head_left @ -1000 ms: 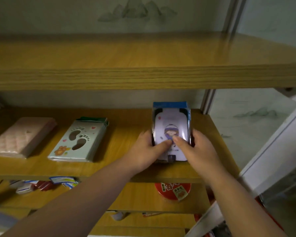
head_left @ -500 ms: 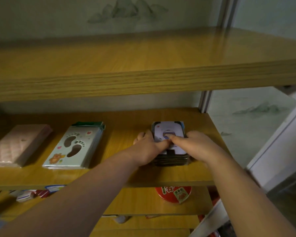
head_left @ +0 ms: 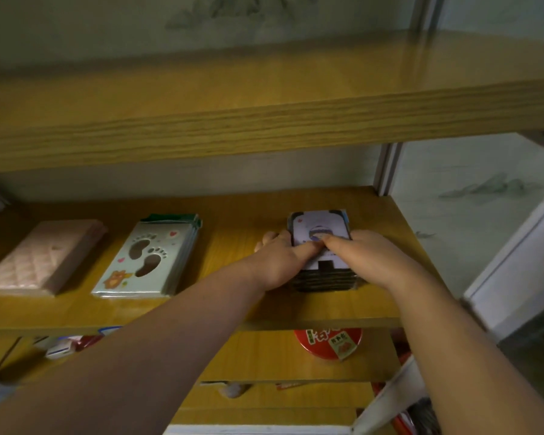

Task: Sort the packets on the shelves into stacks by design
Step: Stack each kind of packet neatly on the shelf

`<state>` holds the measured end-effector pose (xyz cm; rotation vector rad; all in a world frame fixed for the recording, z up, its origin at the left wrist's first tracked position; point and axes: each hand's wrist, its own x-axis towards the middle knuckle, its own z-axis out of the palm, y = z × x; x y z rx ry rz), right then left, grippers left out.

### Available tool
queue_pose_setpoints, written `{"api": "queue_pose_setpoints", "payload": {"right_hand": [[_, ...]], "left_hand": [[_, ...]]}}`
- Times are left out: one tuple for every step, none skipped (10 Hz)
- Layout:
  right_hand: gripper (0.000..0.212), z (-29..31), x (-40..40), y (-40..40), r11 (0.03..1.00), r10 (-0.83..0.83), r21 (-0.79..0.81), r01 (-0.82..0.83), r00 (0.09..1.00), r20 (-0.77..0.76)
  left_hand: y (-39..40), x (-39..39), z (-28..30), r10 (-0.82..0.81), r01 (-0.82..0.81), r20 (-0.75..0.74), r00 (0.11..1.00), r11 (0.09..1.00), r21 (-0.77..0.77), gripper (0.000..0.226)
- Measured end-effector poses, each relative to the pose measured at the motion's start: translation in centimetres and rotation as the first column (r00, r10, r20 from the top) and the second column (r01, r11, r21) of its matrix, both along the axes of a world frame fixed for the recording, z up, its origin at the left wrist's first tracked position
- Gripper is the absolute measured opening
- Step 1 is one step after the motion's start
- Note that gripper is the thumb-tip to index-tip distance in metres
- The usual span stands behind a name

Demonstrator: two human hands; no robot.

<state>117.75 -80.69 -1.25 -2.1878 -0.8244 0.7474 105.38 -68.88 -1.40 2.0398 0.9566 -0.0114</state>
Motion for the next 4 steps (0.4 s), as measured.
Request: {"api": "queue_pose_setpoints", "payload": {"right_hand": [[0.071,0.6,-0.2,-0.9,0.990,-0.115,0.064,0.123,0.987,-0.111],[0.092,1.1,-1.3,-2.2,0.977,-0.206,0.051,0.205,0.978,0.016],[0.081,1.2,-3.3,-3.1,0.974,-0.226,0.073,0.215,0.910,0.346],[0.059,2.1,-6.8,-3.7,0.941,-0.290,0.293,0.168,0.847,0.445]], "left_hand": [[-0.2,-0.6,-0.2,0.150,-0.126,0.151,0.977,0.979,-0.158,0.089],[0.0,-1.8,0.0,0.188,-0.144,0.221,0.957,0.969,-0.199,0.081],[0.2,-4.5,0.1,0.062,-0.064,0.246,0.967,0.998,-0.001,0.078],[0.4,-8.5,0.7,-0.133,0.021,0.277,0.952,0.928,0.373,0.069]]}}
